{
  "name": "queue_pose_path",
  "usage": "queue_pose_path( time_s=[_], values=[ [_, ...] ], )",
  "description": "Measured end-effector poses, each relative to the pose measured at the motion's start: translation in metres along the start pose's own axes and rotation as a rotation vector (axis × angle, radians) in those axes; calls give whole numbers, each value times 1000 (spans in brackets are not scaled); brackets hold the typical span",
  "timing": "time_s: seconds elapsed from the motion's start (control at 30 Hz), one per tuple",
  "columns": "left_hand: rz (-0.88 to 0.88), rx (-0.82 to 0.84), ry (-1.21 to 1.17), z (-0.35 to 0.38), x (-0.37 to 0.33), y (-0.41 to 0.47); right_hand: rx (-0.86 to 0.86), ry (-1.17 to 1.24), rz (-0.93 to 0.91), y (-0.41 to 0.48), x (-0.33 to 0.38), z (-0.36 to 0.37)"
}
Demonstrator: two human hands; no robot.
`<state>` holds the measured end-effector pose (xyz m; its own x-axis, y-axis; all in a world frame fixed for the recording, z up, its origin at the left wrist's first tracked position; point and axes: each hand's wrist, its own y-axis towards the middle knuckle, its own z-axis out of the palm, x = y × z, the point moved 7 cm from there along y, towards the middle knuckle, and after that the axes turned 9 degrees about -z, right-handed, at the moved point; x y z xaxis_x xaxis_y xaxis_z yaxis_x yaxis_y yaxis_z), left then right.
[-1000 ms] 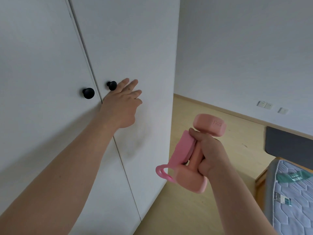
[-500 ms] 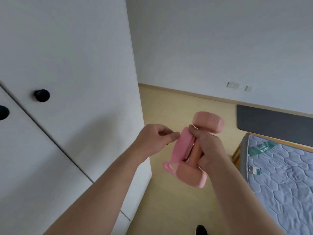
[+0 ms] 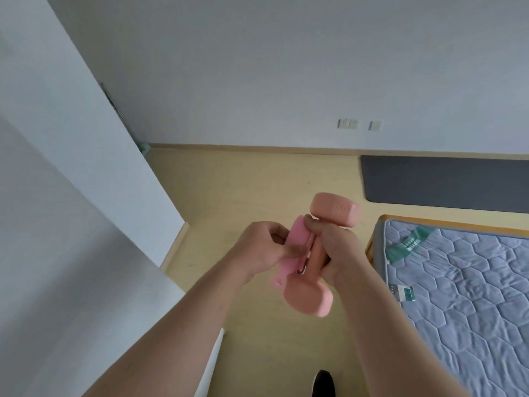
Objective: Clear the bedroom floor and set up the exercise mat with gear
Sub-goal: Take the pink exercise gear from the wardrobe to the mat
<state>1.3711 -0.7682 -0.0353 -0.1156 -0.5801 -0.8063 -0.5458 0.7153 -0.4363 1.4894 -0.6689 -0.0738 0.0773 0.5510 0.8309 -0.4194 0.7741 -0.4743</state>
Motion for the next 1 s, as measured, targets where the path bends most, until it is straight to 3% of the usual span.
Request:
queue_pose_path(
  time_s=[0.43,0.73,1.0],
  values=[
    [-88,161,-11,36,-106,220,-98,36,38,210,98,-6],
    [-11,416,140,56,-186,402,-285,123,58,353,160,-6],
    [107,618,203,123,-294,543,-457,241,37,459,228,-65]
  ],
)
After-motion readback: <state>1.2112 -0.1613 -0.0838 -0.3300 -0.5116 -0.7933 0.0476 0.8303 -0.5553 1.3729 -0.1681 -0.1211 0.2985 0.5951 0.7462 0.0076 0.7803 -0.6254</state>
